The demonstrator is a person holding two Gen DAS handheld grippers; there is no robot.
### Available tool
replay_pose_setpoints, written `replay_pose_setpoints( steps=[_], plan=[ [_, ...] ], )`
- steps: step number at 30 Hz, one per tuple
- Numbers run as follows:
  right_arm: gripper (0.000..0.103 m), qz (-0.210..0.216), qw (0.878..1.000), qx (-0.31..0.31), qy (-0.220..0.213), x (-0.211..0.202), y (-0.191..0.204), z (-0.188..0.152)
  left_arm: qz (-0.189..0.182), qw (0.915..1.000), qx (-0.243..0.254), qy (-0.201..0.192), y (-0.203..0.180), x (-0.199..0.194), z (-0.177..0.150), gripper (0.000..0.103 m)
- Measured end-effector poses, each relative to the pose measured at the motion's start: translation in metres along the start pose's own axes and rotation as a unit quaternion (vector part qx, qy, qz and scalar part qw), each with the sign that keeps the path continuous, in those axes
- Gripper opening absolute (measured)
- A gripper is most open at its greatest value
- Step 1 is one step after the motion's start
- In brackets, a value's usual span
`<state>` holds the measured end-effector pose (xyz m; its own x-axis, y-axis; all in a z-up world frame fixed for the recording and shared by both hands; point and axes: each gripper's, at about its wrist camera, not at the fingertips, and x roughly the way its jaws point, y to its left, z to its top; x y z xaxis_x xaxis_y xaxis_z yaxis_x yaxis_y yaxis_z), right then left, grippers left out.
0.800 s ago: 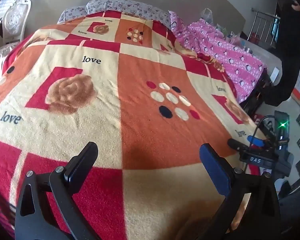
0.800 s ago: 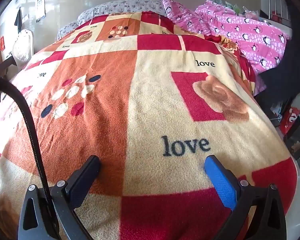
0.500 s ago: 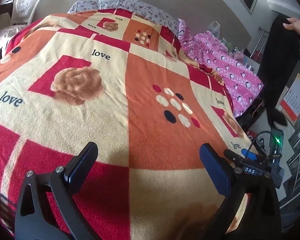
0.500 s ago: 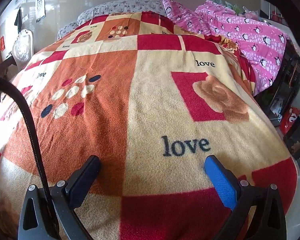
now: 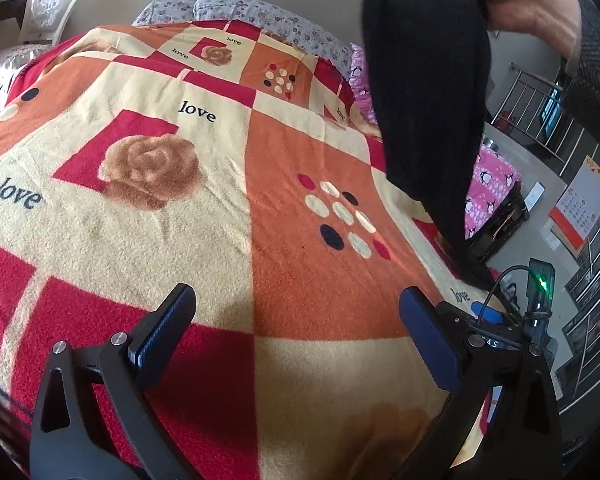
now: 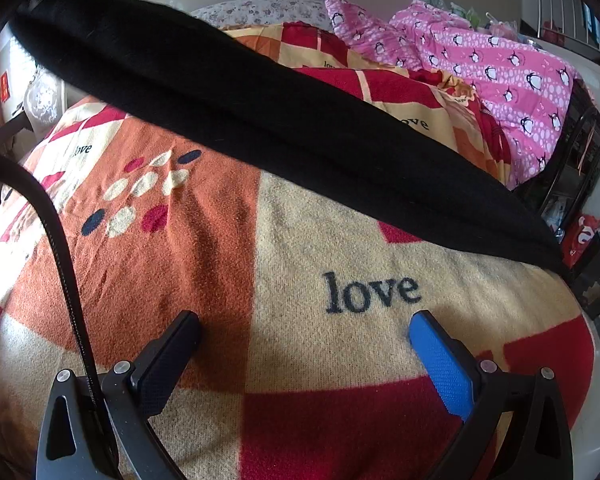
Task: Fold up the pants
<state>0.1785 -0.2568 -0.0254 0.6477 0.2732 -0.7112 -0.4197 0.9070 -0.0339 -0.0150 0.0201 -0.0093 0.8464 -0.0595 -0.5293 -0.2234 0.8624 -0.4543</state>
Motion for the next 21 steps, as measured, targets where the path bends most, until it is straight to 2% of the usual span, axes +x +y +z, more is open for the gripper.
replay_pose_setpoints(
  steps=[7,15,21],
  plan=[
    [0.103,0.000,1.000,0.000,0.001,0.000,-0.001,0.000,-0.001,0.9999,-0.006,-0.012,0.008,-0.002,0.001,0.102],
    [0.103,0.000,1.000,0.001,0.001,0.001,-0.001,0.001,-0.019,0.9981,-0.055,-0.022,0.028,-0.005,0.001,0.102],
    [0.103,-0.001,1.000,0.001,0.001,0.001,-0.001,0.000,-0.014,0.9985,-0.043,-0.030,0.021,-0.013,0.004,0.102]
  ],
)
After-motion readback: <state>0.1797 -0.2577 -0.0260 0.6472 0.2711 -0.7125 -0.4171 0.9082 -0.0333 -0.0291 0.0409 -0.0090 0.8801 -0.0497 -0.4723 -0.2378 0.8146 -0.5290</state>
